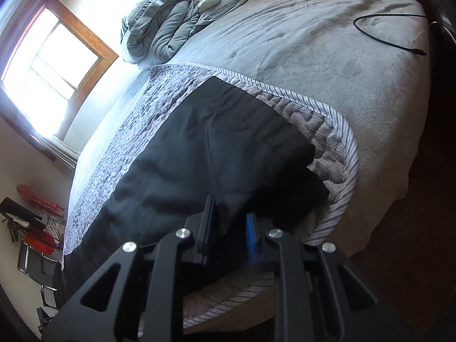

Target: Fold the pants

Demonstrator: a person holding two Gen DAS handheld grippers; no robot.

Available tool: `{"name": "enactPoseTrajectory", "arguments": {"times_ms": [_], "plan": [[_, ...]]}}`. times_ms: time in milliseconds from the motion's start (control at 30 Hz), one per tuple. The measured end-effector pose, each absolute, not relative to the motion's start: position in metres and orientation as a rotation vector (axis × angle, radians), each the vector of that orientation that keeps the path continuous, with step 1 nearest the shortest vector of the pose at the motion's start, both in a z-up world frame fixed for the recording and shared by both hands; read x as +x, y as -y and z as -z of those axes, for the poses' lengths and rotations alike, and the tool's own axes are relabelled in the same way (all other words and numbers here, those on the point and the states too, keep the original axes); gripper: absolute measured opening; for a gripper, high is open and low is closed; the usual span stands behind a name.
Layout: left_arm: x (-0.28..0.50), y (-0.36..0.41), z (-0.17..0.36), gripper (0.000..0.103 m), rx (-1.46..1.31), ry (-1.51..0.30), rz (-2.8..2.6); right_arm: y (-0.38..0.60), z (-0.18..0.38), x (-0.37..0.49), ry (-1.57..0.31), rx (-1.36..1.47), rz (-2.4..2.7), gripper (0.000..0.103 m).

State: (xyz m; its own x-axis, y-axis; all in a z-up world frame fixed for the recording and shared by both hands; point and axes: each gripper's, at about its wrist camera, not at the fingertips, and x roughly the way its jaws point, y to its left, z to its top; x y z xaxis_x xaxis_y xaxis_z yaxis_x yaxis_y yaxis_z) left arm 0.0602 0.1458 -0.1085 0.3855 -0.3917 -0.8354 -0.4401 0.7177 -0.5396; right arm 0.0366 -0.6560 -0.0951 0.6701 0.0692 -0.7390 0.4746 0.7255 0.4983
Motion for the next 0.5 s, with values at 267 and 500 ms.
{"name": "enactPoseTrajectory", "arguments": {"times_ms": [267,500], "plan": [[0.054,-0.148,0.089,0.008,-0.713,-1.136,-0.024,0.65,0.098,0.037,-0.843,0.736,0.249,0.013],[0.046,-0.154,0.11,0.019,-0.762,-1.182,-0.019,0.652,0.101,0.04,-0.849,0.751,0.255,0.018]]}}
